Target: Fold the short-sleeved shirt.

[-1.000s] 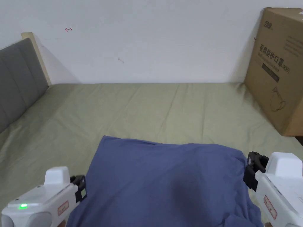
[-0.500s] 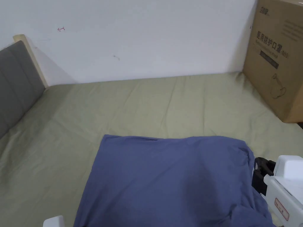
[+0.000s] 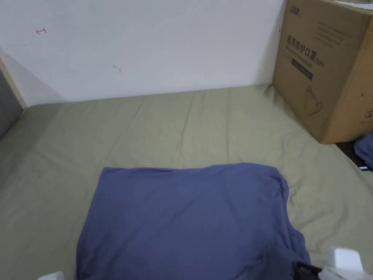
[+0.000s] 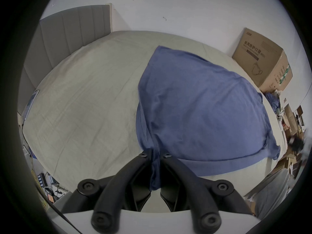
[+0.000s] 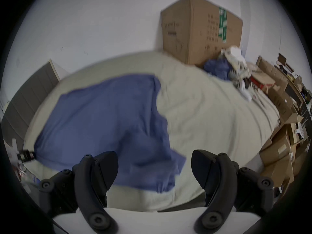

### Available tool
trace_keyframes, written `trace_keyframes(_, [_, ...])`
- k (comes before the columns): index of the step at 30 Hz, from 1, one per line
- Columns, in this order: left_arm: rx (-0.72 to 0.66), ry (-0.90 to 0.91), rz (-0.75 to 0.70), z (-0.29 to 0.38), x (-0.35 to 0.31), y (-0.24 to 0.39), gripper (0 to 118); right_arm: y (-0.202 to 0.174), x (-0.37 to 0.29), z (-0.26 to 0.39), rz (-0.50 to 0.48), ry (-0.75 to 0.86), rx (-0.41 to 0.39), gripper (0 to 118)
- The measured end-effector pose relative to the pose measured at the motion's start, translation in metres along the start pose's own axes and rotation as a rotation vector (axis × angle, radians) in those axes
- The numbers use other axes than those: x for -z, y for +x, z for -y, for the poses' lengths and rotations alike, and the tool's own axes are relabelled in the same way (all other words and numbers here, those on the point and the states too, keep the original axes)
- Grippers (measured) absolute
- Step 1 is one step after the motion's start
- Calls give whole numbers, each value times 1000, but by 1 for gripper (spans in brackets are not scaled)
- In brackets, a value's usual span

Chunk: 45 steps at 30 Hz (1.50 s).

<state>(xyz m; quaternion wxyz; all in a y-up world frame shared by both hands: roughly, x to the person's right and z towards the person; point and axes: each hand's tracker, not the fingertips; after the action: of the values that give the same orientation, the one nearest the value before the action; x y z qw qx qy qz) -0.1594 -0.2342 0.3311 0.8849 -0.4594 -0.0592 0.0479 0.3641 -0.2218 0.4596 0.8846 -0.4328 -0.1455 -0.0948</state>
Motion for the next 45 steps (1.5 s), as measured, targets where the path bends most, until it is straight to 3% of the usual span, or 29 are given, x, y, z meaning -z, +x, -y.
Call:
trace_keyframes(2, [-4, 15, 5, -3, -4, 0, 6, 2, 16, 14, -18, -64, -9, 90])
trace_keyframes(4, [-9, 21, 9, -6, -5, 2, 6, 0, 27, 21, -35, -82, 1, 78])
trace_keyframes(5, [-10, 25, 11, -7, -5, 2, 6, -1, 31, 23, -55, -85, 17, 66])
trace_keyframes(7, [-6, 30, 5, -8, -6, 4, 6, -1, 32, 25, -90, -85, 20, 13])
trace_keyframes(8, [-6, 31, 5, -9, -6, 5, 6, -2, 30, 24, -100, -78, 16, 5])
trace_keyframes(11, [-14, 43, 5, -13, -8, 4, 6, -4, 15, 19, -99, -21, -44, 5])
trace_keyframes(15, [-36, 70, 15, -26, -15, 5, 6, 0, -7, -6, -126, 78, -21, 5])
trace_keyframes(19, [-39, 112, 25, -53, -17, 7, 6, -9, -19, -46, -129, 198, -62, 5])
trace_keyframes(24, [-7, 128, 8, -101, 0, 20, 6, -23, 1, -94, -116, 231, -95, 5])
trace_keyframes(28, [55, 73, -22, -137, 37, 33, 6, -31, 41, -123, -79, 185, -135, 5])
trace_keyframes(40, [143, -155, -109, -177, 165, 57, 7, -32, 164, -141, 10, -69, -90, 5])
trace_keyframes(44, [131, -139, -109, -173, 161, 56, 23, -44, 161, -124, 14, -84, -72, 6])
trace_keyframes(45, [134, -132, -106, -174, 158, 56, 35, -44, 158, -125, 21, -62, -71, 8])
